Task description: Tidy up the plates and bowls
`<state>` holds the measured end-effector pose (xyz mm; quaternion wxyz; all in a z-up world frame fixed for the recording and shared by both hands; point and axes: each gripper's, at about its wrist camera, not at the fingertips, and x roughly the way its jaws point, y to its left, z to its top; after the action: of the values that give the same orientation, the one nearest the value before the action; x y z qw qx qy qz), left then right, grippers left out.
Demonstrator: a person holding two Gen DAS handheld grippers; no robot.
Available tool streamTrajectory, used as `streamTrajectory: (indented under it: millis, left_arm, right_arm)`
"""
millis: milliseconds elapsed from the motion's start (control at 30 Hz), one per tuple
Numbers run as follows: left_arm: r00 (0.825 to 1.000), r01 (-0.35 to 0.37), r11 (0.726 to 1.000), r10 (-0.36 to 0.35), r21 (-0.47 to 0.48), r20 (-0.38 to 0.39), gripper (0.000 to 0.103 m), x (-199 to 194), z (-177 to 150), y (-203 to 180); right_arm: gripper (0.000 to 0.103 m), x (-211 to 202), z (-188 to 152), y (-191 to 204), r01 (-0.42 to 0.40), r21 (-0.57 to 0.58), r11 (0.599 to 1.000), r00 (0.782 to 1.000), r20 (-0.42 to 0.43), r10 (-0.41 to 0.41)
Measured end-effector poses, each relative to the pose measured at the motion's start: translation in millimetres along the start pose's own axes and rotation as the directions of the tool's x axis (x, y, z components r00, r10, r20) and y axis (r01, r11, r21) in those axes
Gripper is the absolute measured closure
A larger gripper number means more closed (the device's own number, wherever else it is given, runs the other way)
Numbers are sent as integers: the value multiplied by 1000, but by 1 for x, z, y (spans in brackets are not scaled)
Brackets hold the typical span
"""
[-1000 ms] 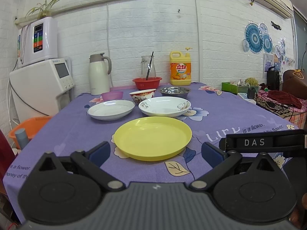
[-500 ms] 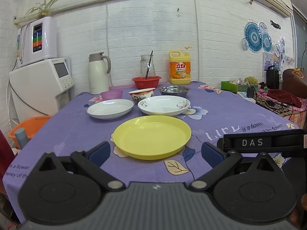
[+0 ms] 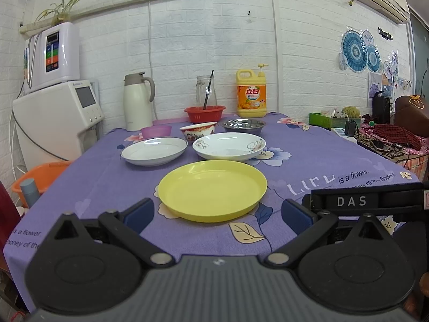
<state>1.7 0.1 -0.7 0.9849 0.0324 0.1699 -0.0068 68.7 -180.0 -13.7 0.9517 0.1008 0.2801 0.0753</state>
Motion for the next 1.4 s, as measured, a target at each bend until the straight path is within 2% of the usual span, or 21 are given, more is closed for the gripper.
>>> streamTrajectory:
  millis: [467,1000,1200,1267,1400]
  left_arm:
    - [1000,-2,1000,2,-9,-6,3,4,-1,3]
    - [998,-17,999,15,-36,-55,3,19,-8,17]
    - [997,-23,999,20,-45,-77,3,36,-2,36]
    - [995,-30,997,24,-70,-95,3,48,3,49]
    - [991,-65,991,50,-115,-123,3,76,20,76]
  right_arm:
    - [0,0,0,0,0,-4,1000,1000,1,0]
    - [0,9,-2,-1,-6,9,1000,1000,-10,6]
    - [0,19,11,-7,-36,57,998,999,37,34]
    - [0,29,15,-6,-61,30,998,998,30,60]
    - [0,55,32,2,-59,-21,998,998,-10,59]
